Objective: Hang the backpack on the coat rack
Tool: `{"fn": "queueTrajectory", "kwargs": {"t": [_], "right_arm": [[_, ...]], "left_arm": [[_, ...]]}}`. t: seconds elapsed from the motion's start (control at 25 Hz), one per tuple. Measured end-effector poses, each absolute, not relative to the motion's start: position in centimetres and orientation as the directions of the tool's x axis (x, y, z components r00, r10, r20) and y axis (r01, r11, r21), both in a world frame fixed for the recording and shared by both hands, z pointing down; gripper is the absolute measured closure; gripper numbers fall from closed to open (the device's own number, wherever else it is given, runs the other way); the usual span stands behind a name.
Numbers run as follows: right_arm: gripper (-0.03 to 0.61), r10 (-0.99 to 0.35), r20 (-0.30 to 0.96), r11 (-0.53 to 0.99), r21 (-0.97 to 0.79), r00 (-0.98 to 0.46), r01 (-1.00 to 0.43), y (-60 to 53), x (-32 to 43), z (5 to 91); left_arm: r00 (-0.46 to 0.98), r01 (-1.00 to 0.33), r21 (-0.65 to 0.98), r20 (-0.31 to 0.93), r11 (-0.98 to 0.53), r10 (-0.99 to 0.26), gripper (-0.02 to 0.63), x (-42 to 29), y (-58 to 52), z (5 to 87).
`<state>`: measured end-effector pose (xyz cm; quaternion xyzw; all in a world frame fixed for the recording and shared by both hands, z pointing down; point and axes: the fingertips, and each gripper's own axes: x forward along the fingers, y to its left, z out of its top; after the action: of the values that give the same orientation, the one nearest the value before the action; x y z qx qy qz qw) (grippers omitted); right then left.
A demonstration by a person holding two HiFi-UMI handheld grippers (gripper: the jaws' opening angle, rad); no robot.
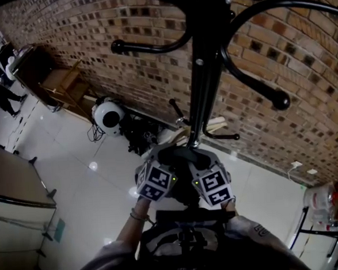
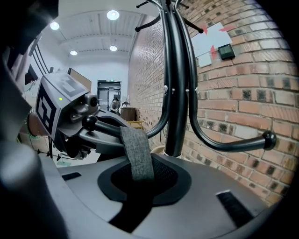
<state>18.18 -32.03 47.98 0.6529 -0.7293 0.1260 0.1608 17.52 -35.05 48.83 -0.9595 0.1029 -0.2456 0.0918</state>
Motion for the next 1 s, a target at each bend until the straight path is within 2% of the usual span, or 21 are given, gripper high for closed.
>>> {"fn": "queueTrajectory", "kwargs": {"t": [0.2,0.4,0.52,0.84,1.0], "right_arm": [[0.495,-0.917,0.383,0.133,0.022,-0.115,-0.991,-31.9,17.8,48.1],[0.492,-0.920,0.382,0.101,0.011,-0.089,-0.995,-31.5,17.8,48.2],[0.471,-0.924,0.372,0.085,-0.029,-0.090,-0.996,-31.0,17.7,47.9],[0.445,-0.935,0.354,0.002,-0.014,-0.007,-1.000,-29.3,17.6,47.2],[0.445,-0.944,0.331,-0.029,-0.060,0.008,-0.998,-27.2,16.8,46.9]], "left_arm": [[0.883,-0.133,-0.253,0.409,-0.958,-0.230,0.546,17.5,-34.7,48.0],[0.870,-0.218,-0.254,0.387,-0.942,-0.306,0.531,16.9,-34.7,47.9],[0.874,-0.267,-0.183,0.367,-0.946,-0.318,0.481,15.6,-34.5,47.4],[0.875,-0.344,-0.065,0.339,-0.937,-0.345,0.477,10.9,-33.7,47.8],[0.874,-0.366,-0.029,0.332,-0.930,-0.354,0.477,8.3,-33.0,48.1]]}}
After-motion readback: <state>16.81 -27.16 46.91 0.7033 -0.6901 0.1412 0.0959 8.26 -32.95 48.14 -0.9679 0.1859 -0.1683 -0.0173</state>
